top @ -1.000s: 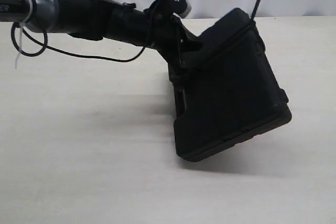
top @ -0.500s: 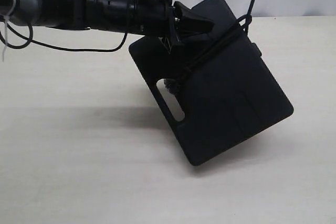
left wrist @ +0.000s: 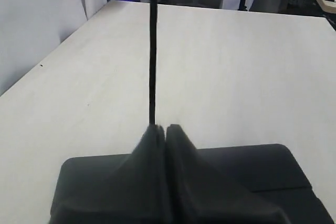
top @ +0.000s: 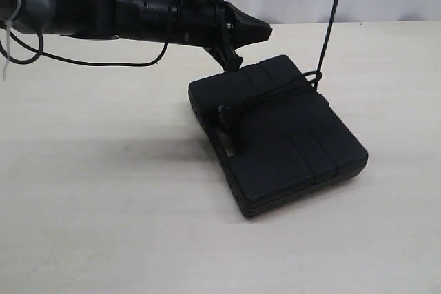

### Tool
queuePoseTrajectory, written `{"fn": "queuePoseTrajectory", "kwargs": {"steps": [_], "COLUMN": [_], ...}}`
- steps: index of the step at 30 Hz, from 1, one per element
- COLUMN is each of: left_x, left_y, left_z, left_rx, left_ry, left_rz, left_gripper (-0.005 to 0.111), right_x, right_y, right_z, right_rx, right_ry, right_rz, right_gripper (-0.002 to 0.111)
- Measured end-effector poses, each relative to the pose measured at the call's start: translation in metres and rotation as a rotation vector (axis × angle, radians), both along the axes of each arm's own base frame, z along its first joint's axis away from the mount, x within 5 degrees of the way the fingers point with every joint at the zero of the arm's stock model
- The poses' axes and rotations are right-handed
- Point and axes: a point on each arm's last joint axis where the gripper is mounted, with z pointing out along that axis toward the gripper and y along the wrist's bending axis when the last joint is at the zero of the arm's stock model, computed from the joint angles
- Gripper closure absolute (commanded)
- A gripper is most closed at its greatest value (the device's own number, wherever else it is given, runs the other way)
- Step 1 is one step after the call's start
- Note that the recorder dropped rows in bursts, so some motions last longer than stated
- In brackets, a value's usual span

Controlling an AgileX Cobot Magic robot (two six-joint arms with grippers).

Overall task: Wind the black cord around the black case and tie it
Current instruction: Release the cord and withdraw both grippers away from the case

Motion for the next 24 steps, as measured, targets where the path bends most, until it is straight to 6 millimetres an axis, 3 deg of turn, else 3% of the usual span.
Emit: {"fn": "queuePoseTrajectory", "kwargs": {"steps": [5, 9, 12, 16, 17, 18, 22, 24], "left_x": [0.001, 0.001, 0.001, 0.001, 0.001, 0.001, 0.001, 0.001], "left_y": [0.001, 0.001, 0.001, 0.001, 0.001, 0.001, 0.001, 0.001], "left_z": [-0.002, -0.003, -0.003, -0.003, -0.003, -0.003, -0.003, -0.003], "left_rx": [0.024, 0.038, 0.039, 0.040, 0.039, 0.039, 0.039, 0.039], "left_ry": [-0.009, -0.014, -0.014, -0.015, -0.015, -0.015, -0.015, -0.015], "left_rz": [0.012, 0.010, 0.011, 0.009, 0.007, 0.007, 0.007, 0.007], "left_gripper": [0.107, 0.107, 0.107, 0.107, 0.107, 0.107, 0.107, 0.107], "right_x": [0.023, 0.039, 0.047, 0.054, 0.054, 0.054, 0.047, 0.031], "right_y": [0.006, -0.016, -0.051, -0.127, -0.135, -0.154, -0.190, -0.227], "right_z": [-0.039, -0.069, -0.085, -0.117, -0.123, -0.134, -0.149, -0.161], "right_rx": [-0.122, -0.235, -0.270, -0.113, -0.086, -0.060, -0.062, -0.043], "right_ry": [0.127, 0.254, 0.352, 0.571, 0.603, 0.662, 0.743, 0.810], "right_rz": [-0.014, -0.135, -0.277, -0.450, -0.461, -0.494, -0.553, -0.627], "right_gripper": [0.104, 0.104, 0.102, 0.070, 0.060, 0.058, 0.057, 0.057]}}
